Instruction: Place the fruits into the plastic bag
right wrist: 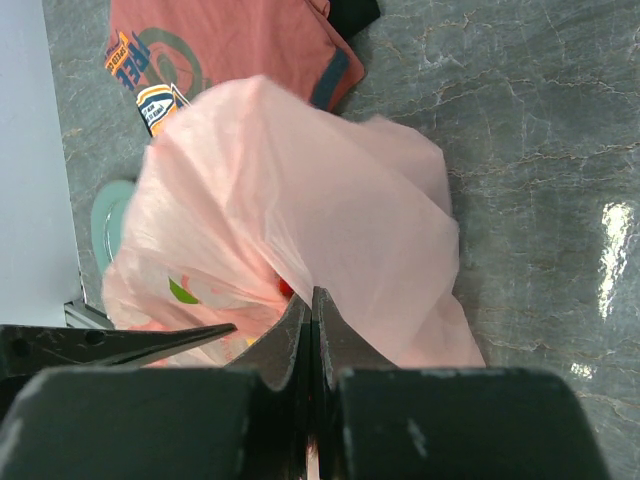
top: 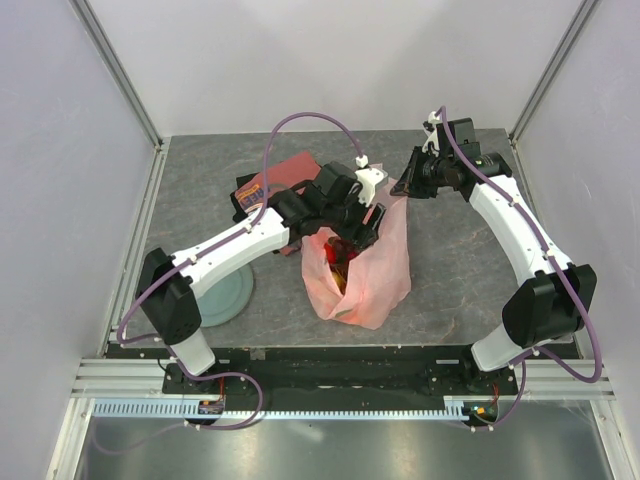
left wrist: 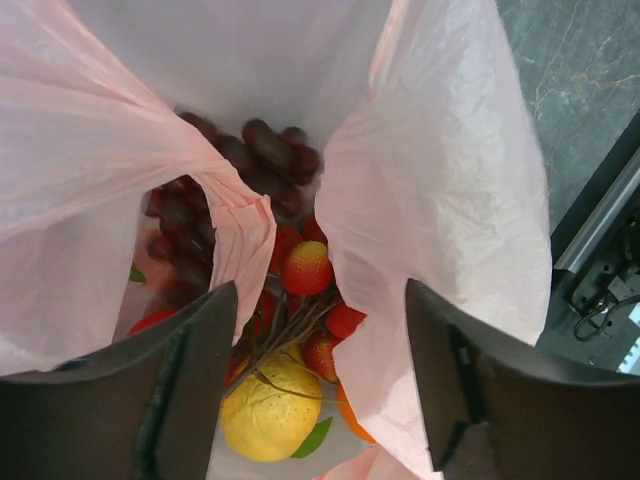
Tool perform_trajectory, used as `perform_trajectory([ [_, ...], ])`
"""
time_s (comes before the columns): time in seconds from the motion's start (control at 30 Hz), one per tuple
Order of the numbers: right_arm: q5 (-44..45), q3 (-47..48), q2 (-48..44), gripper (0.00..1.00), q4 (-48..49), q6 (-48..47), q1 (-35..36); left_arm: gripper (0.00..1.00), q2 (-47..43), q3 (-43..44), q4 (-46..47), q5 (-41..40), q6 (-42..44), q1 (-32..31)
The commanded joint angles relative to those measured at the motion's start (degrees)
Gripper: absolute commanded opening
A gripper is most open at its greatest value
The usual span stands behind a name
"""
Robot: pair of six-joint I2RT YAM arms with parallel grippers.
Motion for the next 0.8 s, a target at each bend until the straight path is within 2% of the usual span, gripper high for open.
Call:
perform_trajectory([
  [0.0, 0.4, 1.0, -0.7, 0.04, 1.3, 0.1, 0.3, 0.78, -3.0, 3.9, 1.5, -2.3, 1.9, -0.5],
  [0.17, 0.4, 1.6, -0.2, 0.04, 1.2, 0.1, 0.3, 0.84, -4.4, 3.5, 3.0, -3.3, 3.6, -1.0],
  [0.37, 0.3, 2.0, 0.0, 0.04, 1.1, 0.1, 0.4, 0.85, 0.5, 4.9, 1.7, -3.8, 5.2, -1.0],
  [0.57, 0.5, 1.3, -0.6, 0.03, 1.0, 0.1, 0.4, 0.85, 5.6, 8.7, 0.5, -8.6, 8.1, -1.0],
  [0.77, 0.6, 1.0, -1.1, 0.04, 1.0, 0.0, 0.4, 0.84, 8.5, 10.1, -0.3, -17.4, 8.6, -0.9],
])
